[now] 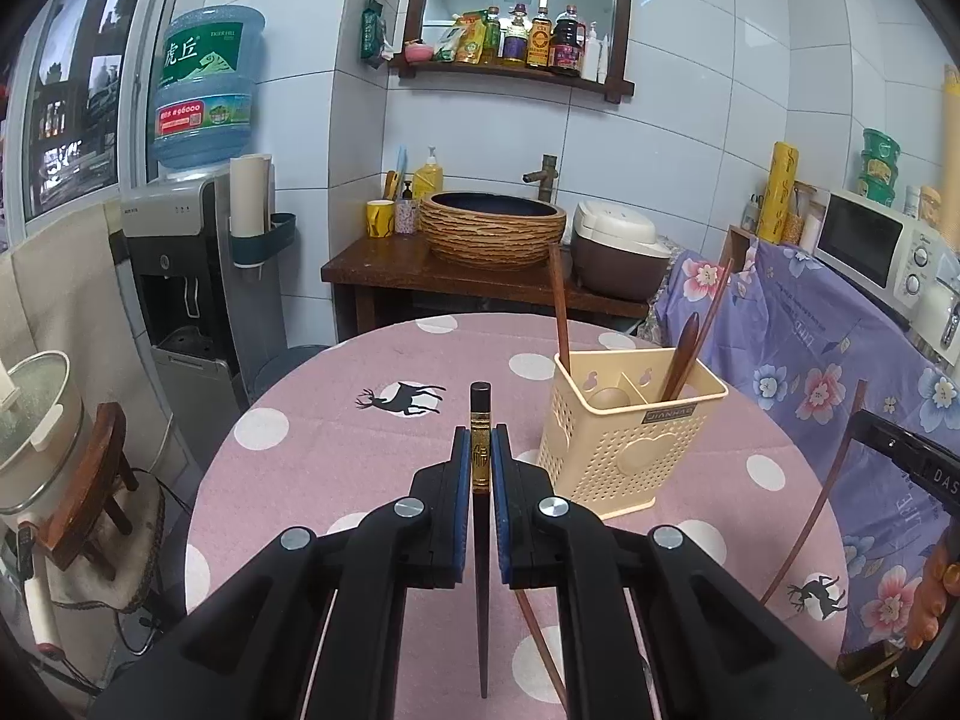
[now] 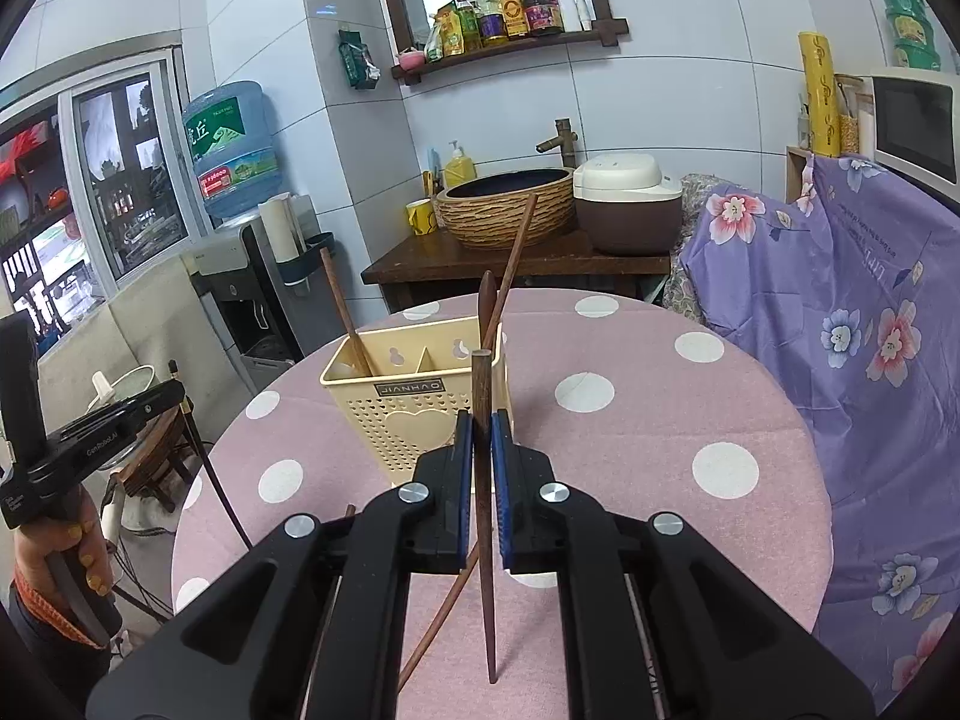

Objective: Organize utensils
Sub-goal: 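Lift black chopstick into beige basket with left tool while right tool drops its chopstick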

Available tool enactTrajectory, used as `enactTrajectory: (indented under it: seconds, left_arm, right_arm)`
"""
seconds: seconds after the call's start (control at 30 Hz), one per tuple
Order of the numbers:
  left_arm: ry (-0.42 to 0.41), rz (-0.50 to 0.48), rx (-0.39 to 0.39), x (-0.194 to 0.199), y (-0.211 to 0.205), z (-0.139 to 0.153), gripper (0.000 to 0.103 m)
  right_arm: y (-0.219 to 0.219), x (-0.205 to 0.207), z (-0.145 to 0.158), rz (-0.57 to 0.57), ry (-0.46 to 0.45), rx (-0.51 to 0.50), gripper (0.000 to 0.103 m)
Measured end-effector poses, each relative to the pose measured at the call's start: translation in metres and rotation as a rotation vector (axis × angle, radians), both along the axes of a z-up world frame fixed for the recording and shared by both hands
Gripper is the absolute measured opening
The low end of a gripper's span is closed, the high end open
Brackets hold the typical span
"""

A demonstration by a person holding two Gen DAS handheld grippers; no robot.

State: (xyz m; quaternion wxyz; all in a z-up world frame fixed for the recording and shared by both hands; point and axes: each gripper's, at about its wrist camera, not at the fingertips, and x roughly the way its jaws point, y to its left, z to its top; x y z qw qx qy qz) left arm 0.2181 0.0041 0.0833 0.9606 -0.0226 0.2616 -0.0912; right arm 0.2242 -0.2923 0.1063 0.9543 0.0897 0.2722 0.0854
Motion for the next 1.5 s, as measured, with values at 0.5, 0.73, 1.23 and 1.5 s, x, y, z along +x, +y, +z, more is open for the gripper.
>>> enactTrajectory:
  seconds: [0.5, 0.73, 1.23, 1.5]
  left_arm:
    - [-0.091, -0.022, 0.024, 0.015, -0.005, 0.067, 0.008]
    - [-0.174, -0.041, -0.029, 0.034, -0.022, 0.149, 0.008]
    - [-0.109, -0.027, -0.113, 0.091, -0.069, 0.088, 0.008]
    - [0.014, -0.034, -0.118, 0.100, -0.067, 0.025, 0.008]
  right_arm:
    - [0.004, 0.021, 0.055, 0.044, -0.028, 0.002, 0.007]
    - [0.010, 0.051, 0.138, 0.025, -0.122, -0.012, 0.007]
    - [0.006, 0.107, 0.104, -0.094, -0.117, 0.033, 0.007]
    - [0.009, 0.116, 0.042, -0.102, -0.033, 0.029, 0.007]
